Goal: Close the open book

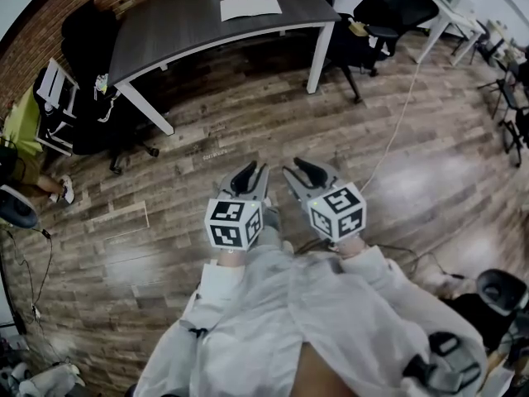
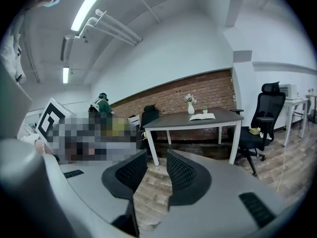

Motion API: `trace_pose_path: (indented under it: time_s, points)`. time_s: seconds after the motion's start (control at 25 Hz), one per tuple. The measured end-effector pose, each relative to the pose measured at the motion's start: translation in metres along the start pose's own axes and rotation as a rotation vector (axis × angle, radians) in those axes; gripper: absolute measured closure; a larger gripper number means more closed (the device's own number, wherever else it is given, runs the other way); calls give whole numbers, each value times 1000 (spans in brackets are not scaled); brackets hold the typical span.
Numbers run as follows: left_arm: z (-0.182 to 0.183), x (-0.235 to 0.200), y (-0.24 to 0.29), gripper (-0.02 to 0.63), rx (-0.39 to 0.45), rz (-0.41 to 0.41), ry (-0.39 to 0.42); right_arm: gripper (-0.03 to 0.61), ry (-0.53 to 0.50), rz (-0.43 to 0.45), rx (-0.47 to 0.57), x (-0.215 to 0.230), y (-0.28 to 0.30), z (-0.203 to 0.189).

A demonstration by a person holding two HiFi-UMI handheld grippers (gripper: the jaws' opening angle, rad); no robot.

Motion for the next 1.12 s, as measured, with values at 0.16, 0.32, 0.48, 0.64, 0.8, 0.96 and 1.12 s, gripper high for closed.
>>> trace_pose_path:
  time_s: [0.16, 0.32, 0.48, 0.64, 0.8, 0.96, 1.12]
  points:
    - [-2, -18, 27, 495, -29, -4, -44, 477, 1, -19, -14, 23, 25, 3]
    - [21, -51, 57, 476, -36, 17, -47, 477, -1, -25, -21, 50, 63, 20]
    - [59, -89, 89, 476, -16, 4, -49, 477, 2, -30, -24, 77, 105, 46]
    - [93, -119, 122, 477, -29, -7, -35, 477, 12, -42, -18, 102, 144, 68]
    - [122, -146, 153, 476, -33, -19, -9, 477, 13, -52, -5, 125, 183, 89]
    - [148, -175, 179, 477, -33, -30, 16, 477, 25, -75, 14, 149, 217, 107]
    - [165, -197, 201, 477, -39, -51, 24, 477, 46, -110, 26, 166, 243, 121]
Point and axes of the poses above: the fingertips, and each gripper's own axes: y forward along the fingers, x to its right, z out of its top, the point moved 5 cm from there along -y, backward along the fingers, and after that the axes turned 6 degrees about -y, right-handed, at the moved point
